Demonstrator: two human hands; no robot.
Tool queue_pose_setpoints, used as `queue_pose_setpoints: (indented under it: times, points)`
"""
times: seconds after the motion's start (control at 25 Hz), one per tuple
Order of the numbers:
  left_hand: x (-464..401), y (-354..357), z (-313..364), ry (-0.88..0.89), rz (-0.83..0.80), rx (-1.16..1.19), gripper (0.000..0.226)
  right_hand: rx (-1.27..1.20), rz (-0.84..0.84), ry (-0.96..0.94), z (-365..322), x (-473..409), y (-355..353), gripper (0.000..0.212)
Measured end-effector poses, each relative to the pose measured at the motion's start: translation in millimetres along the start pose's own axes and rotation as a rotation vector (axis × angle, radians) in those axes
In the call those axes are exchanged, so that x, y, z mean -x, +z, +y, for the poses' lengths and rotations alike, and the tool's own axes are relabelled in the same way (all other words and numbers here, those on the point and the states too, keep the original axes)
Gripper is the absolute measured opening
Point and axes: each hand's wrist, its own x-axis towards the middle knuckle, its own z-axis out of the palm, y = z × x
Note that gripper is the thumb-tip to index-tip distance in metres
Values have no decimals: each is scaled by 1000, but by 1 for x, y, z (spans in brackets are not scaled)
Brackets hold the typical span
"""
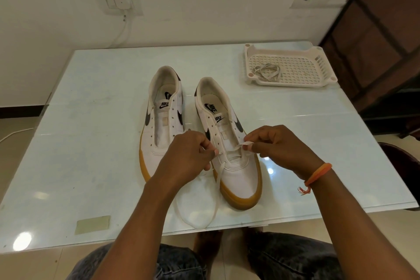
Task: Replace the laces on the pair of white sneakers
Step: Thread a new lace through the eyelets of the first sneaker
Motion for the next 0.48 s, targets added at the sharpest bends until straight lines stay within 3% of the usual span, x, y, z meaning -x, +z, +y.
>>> queue_pose_setpoints:
  times: [0.12, 0.48]
  points:
    - [-2, 2, -2, -3, 10, -20, 14, -210, -70, 186, -1, 2, -5, 19]
    - [-2, 3, -1, -17, 24, -11, 15, -288, -87, 241, -5, 2, -11, 20]
